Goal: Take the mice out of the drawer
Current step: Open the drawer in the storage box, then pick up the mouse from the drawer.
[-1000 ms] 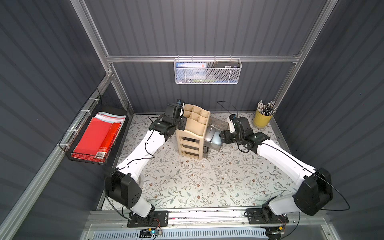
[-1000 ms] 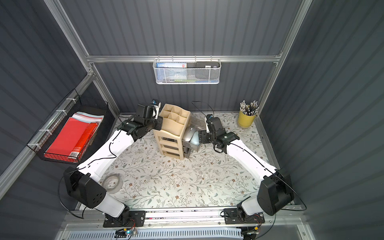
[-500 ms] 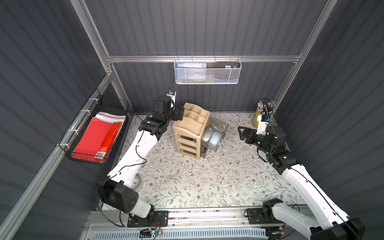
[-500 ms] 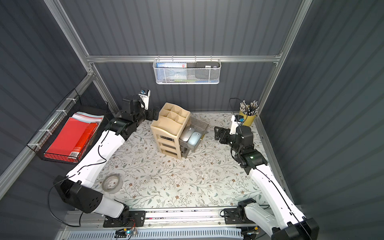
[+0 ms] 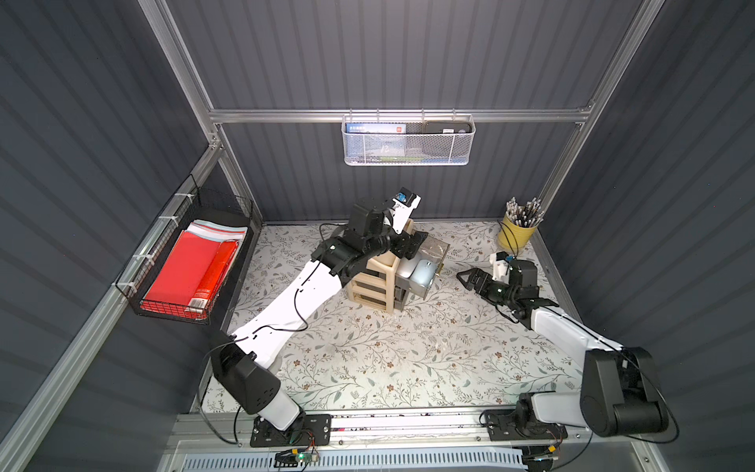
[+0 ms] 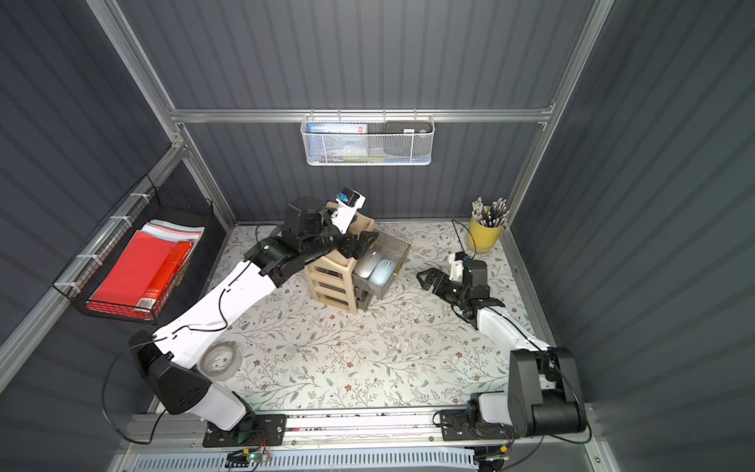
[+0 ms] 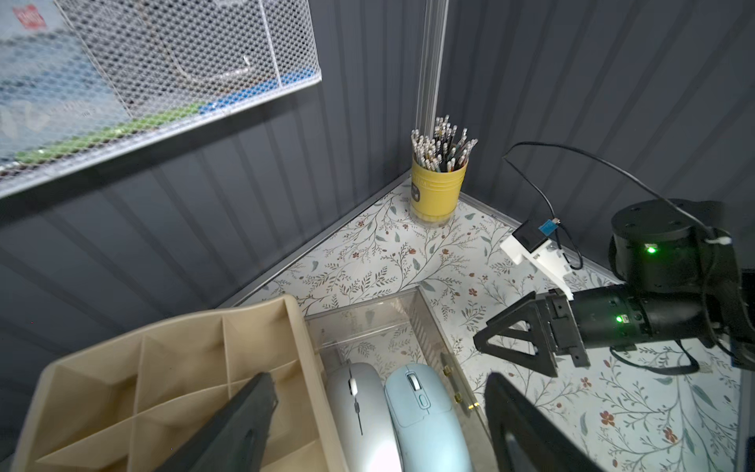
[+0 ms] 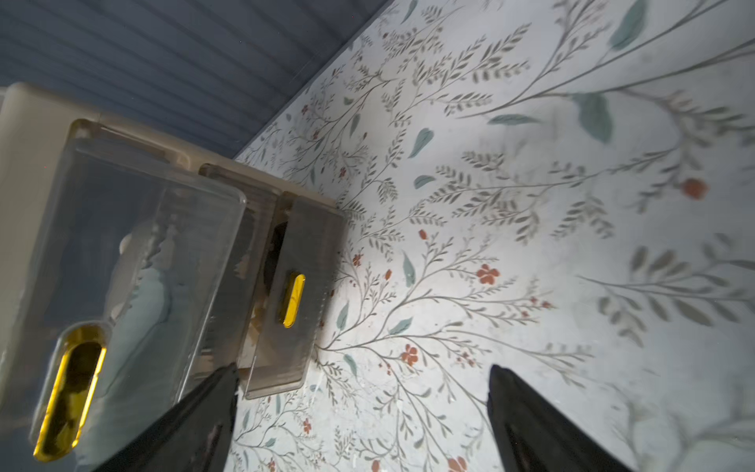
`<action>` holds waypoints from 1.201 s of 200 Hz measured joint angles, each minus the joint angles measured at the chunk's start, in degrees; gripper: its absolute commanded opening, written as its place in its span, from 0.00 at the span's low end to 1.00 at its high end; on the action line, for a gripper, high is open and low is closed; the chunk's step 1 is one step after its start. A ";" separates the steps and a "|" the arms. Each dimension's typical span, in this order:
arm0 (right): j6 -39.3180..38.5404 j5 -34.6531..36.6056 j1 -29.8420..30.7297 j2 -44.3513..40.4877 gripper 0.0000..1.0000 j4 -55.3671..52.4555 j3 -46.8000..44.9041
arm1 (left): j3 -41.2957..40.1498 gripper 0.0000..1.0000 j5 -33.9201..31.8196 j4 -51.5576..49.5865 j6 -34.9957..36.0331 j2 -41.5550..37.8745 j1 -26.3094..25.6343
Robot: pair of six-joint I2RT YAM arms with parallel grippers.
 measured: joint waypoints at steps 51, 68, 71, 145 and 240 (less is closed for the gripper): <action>2.84 -6.12 3.93 9.03 0.99 6.64 0.35 | 9.16 0.66 -9.81 -4.68 -0.57 16.22 -4.11; 3.48 -6.82 5.29 10.95 0.99 8.04 1.40 | 12.55 0.62 -11.65 -6.99 -0.50 19.71 -4.87; 3.63 -6.93 5.44 11.30 0.99 8.48 1.57 | 13.20 0.62 -11.98 -7.58 -0.42 20.11 -4.94; 6.36 -8.07 5.79 19.02 0.99 14.86 4.11 | 18.29 0.71 -14.56 -16.17 -0.42 21.73 -5.18; 9.92 -9.60 6.75 22.53 0.99 24.46 4.42 | 12.61 0.70 -12.52 -21.79 0.37 19.34 -5.73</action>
